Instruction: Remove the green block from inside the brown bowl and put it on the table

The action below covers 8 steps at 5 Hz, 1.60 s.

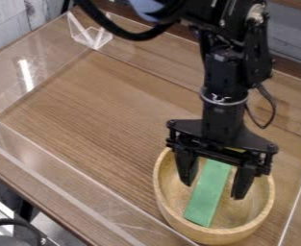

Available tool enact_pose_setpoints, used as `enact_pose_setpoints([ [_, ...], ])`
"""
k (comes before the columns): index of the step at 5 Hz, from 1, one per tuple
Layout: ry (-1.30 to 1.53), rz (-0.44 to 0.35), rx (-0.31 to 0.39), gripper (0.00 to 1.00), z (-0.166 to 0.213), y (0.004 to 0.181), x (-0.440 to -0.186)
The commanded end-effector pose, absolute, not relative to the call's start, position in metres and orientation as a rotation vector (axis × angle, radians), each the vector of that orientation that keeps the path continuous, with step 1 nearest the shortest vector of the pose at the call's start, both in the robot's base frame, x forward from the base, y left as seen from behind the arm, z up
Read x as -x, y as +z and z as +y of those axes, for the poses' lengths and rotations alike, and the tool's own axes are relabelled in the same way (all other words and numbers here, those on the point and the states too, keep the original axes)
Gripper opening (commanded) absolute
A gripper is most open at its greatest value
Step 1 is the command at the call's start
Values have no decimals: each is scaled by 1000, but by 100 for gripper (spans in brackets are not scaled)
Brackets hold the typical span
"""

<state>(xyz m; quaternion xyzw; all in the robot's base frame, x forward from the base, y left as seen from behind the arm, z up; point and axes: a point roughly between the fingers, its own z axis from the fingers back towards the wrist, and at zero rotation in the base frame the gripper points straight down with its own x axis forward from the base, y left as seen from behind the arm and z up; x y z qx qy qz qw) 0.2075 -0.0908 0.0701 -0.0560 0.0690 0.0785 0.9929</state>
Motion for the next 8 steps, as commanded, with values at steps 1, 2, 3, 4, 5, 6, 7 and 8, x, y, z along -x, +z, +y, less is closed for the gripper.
enact_pose_setpoints([
  [1, 169, 99, 138, 100, -91, 80, -219],
  [2, 170, 105, 143, 100, -92, 80, -220],
  [3, 171, 109, 148, 100, -92, 81, -221],
  [4, 173, 112, 153, 100, -93, 80, -222],
  [5, 174, 116, 158, 100, -94, 80, -223],
  [6, 175, 119, 163, 100, -94, 81, -223],
  [7, 175, 120, 168, 100, -95, 80, -223],
  [8, 179, 117, 167, 100, -94, 72, -224],
])
